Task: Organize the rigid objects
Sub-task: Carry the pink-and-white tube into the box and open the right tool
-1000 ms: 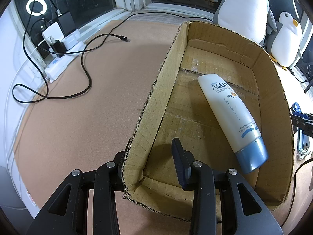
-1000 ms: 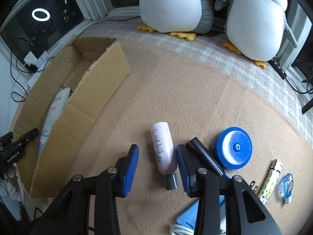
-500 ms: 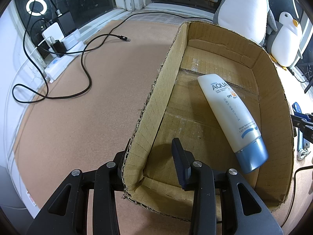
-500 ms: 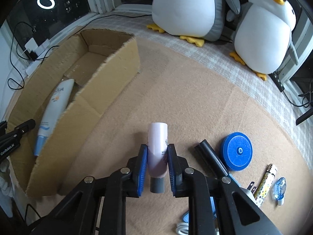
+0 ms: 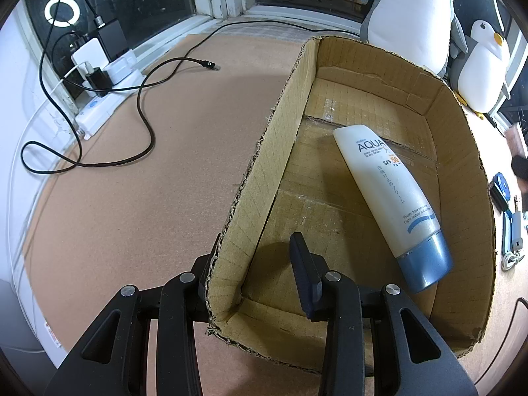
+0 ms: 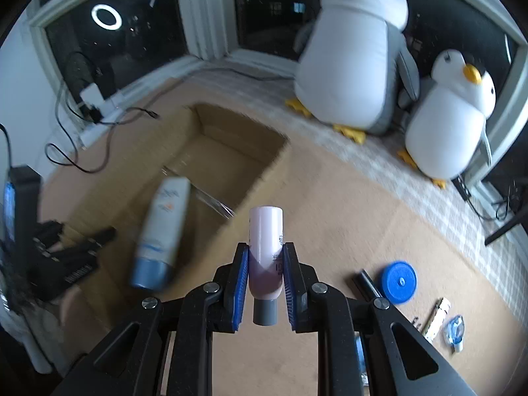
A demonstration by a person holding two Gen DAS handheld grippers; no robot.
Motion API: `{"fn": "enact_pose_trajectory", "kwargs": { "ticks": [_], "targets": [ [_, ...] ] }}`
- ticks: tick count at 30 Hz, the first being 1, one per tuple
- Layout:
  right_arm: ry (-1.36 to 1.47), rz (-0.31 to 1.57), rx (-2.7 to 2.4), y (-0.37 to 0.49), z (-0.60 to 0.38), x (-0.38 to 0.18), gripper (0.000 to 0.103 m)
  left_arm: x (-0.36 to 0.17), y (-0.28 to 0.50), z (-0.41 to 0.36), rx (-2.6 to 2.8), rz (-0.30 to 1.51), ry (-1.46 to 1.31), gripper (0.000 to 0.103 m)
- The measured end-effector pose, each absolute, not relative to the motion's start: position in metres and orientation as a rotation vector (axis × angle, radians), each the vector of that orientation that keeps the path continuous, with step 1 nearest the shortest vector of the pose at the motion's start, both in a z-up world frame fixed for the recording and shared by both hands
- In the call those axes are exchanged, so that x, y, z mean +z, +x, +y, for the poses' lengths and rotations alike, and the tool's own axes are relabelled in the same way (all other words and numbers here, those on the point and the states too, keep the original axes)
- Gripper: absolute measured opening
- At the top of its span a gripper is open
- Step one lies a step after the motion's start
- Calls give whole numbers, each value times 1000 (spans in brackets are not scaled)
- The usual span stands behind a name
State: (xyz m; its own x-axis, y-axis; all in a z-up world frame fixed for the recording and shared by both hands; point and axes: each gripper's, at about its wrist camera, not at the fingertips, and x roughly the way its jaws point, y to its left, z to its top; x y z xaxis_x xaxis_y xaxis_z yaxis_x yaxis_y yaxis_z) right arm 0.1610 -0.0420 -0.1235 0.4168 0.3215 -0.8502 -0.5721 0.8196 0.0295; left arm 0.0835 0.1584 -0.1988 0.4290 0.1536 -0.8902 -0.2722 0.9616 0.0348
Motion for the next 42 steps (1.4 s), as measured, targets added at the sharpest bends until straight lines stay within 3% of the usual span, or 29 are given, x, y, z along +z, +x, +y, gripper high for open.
{"fn": "enact_pose_trajectory", "kwargs": {
  "ticks": [10, 35, 37, 39, 41, 42],
  "targets": [
    [-270, 932, 655, 159, 7, -99, 18, -199, 84, 159, 267, 1096, -121, 36],
    [-272, 970, 656, 183, 46, -128, 18, -199, 84, 158, 269, 1097, -122, 36],
    [-258, 972, 657, 184, 45, -129, 24, -199, 84, 158, 268, 1096, -122, 36],
    [-234, 973, 662, 186, 43, -128, 54, -199, 84, 158, 268, 1096, -121, 36],
    [-215, 960, 656, 187, 38, -127, 70, -199, 83, 159, 268, 1096, -122, 36],
    [-205, 953, 653, 188, 35, -126, 72, -199, 83, 158, 269, 1095, -121, 36]
  ]
}}
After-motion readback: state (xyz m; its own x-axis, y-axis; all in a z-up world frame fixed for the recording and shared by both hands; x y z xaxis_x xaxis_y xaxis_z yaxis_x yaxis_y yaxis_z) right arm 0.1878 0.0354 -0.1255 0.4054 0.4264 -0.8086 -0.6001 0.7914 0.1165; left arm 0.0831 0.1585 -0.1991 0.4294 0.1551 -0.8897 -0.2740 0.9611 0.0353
